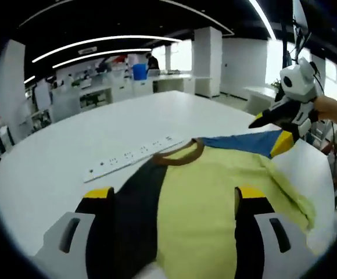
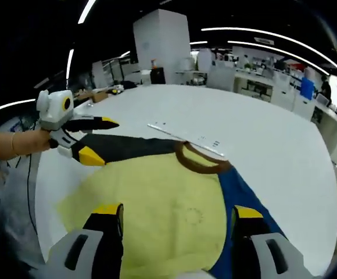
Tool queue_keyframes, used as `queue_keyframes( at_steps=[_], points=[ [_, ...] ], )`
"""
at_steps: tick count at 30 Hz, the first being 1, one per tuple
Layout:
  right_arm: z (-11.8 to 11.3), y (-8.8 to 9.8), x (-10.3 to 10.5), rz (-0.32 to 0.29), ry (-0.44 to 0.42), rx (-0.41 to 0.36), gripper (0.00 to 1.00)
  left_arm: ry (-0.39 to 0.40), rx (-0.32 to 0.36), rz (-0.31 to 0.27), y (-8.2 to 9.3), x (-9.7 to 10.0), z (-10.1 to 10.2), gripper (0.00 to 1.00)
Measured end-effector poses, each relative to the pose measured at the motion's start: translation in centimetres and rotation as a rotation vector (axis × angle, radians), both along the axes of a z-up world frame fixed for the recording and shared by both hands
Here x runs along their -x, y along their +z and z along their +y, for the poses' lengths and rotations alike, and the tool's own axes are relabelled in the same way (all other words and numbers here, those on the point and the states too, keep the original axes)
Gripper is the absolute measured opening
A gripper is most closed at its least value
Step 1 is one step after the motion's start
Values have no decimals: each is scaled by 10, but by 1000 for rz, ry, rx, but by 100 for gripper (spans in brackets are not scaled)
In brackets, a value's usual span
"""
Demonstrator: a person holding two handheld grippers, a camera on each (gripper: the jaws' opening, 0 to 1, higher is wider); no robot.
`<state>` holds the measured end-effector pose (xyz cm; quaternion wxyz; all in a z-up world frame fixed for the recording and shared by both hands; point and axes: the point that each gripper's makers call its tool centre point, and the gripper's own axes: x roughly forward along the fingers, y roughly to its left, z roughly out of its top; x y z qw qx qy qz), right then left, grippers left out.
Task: Fold the garment on the visible template until the final outline fits inside the template.
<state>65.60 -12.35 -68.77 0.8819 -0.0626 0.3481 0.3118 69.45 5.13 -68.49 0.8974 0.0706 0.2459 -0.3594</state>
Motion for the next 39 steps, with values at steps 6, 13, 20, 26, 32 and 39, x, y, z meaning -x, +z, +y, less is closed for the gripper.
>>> queue_keyframes(
  at_steps=[6, 13, 20, 26, 32, 39],
  points=[
    [4, 3, 30, 17, 52, 10, 74, -31, 0, 12, 5, 29, 0, 83],
    [5, 2, 65, -1, 120, 91, 72, -74, -20, 7, 5, 69, 4, 82],
    [13, 2, 101, -9, 159, 118, 70, -69, 9, 36, 5, 106, 10, 81],
    [24, -8, 135, -3, 229, 166, 70, -62, 34, 47, 5, 131, 13, 80],
    [33, -21, 163, 42, 247, 163, 70, -59, 29, 64, -3, 156, 16, 80],
    [39, -30, 187, 67, 227, 165, 64, -32, 17, 98, -19, 187, 25, 78]
  ],
)
